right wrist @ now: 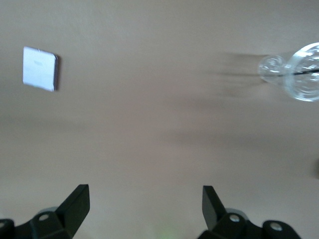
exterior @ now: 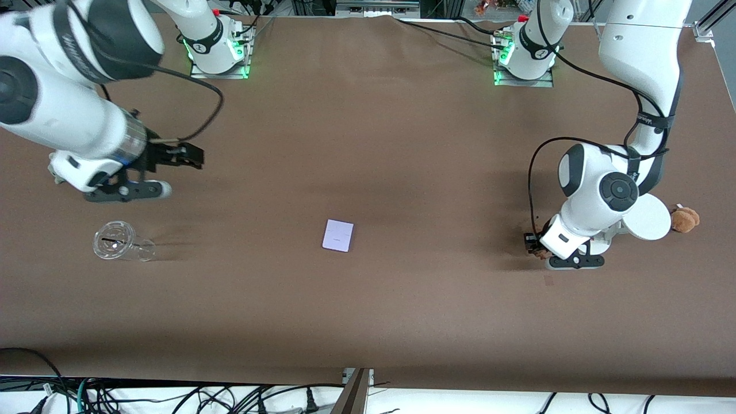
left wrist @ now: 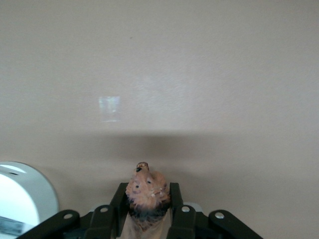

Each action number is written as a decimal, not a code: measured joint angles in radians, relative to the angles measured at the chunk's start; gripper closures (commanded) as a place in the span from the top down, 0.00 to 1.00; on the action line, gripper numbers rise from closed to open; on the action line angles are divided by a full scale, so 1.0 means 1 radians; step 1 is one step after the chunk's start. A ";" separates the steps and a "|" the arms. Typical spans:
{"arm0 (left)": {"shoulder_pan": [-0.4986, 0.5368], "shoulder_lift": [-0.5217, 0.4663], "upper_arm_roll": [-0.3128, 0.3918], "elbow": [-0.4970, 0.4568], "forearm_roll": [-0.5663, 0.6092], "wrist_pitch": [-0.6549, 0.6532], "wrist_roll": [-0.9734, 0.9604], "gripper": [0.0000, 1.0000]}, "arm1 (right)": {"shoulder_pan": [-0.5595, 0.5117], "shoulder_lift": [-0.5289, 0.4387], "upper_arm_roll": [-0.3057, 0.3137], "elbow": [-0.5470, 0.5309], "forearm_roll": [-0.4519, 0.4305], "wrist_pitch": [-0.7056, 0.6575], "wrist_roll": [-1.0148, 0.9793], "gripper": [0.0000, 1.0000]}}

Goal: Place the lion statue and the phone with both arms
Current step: 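Lower the lion near the lamp while the right gripper grasps the phone, then open the left gripper releasing the lion while the right gripper lifts the phone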

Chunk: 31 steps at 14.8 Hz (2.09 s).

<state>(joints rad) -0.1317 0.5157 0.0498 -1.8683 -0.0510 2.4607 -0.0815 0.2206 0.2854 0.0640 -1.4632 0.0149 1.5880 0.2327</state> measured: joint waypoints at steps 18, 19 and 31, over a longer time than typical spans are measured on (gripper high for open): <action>0.028 0.004 -0.008 -0.118 0.000 0.206 0.065 0.00 | 0.260 0.517 0.001 0.107 0.034 0.595 0.375 1.00; 0.028 0.005 -0.008 -0.119 0.000 0.206 0.065 0.14 | 0.268 0.535 0.001 0.109 0.034 0.623 0.375 1.00; 0.029 0.014 -0.013 -0.120 0.000 0.208 0.066 1.00 | 0.337 0.668 -0.001 0.154 -0.019 0.770 0.374 1.00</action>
<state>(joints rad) -0.1028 0.5301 0.0367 -1.9883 -0.0510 2.6689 -0.0154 0.5576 0.9539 0.0634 -1.3091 -0.0036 2.3582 0.6070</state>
